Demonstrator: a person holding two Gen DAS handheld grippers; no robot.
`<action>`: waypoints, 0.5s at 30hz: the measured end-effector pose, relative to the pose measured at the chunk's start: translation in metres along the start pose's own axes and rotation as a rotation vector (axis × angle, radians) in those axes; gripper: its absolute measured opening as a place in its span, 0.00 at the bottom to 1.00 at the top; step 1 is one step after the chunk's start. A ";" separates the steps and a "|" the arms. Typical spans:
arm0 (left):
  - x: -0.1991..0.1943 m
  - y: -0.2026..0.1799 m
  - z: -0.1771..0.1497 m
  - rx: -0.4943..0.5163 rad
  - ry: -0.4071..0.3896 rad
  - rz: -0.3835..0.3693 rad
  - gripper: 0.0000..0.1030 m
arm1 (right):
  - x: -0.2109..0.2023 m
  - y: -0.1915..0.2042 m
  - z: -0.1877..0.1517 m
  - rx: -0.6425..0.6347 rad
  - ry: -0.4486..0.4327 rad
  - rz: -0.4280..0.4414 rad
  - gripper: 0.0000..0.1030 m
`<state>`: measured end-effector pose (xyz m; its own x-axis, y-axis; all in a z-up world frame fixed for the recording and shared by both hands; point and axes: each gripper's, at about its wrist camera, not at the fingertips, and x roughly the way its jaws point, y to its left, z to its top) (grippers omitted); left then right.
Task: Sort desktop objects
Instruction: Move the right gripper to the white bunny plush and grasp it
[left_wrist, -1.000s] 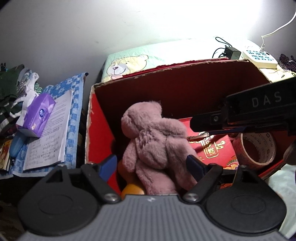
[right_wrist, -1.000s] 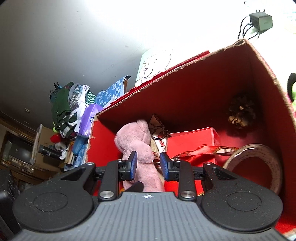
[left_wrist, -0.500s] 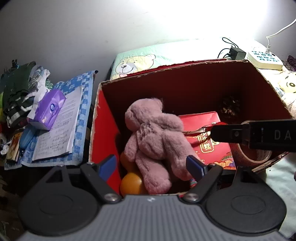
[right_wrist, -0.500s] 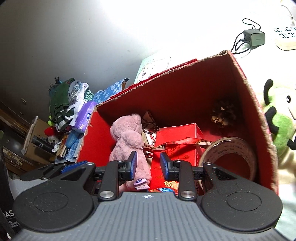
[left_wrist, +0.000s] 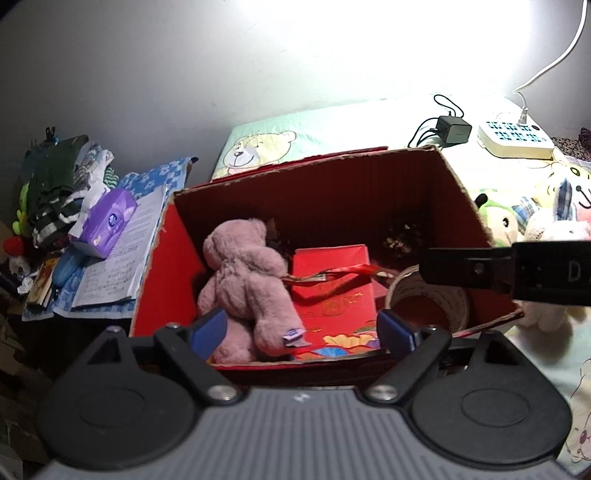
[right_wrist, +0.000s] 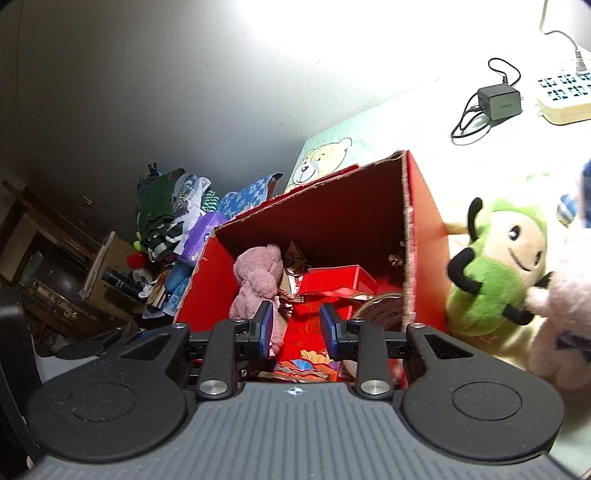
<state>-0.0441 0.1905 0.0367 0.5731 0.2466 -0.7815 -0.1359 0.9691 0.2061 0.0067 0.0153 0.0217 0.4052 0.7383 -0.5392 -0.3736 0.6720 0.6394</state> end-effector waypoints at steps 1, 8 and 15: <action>-0.003 -0.007 0.000 0.000 -0.003 0.000 0.88 | -0.006 -0.005 0.001 0.000 0.000 0.006 0.31; -0.020 -0.063 0.005 0.011 -0.033 -0.012 0.94 | -0.048 -0.039 0.005 -0.005 -0.013 0.038 0.31; -0.021 -0.120 0.016 0.061 -0.034 -0.065 0.94 | -0.086 -0.080 0.008 0.018 -0.041 0.014 0.31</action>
<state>-0.0273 0.0685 0.0377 0.6066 0.1817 -0.7740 -0.0488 0.9802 0.1918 0.0082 -0.1023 0.0210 0.4341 0.7447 -0.5070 -0.3649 0.6599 0.6568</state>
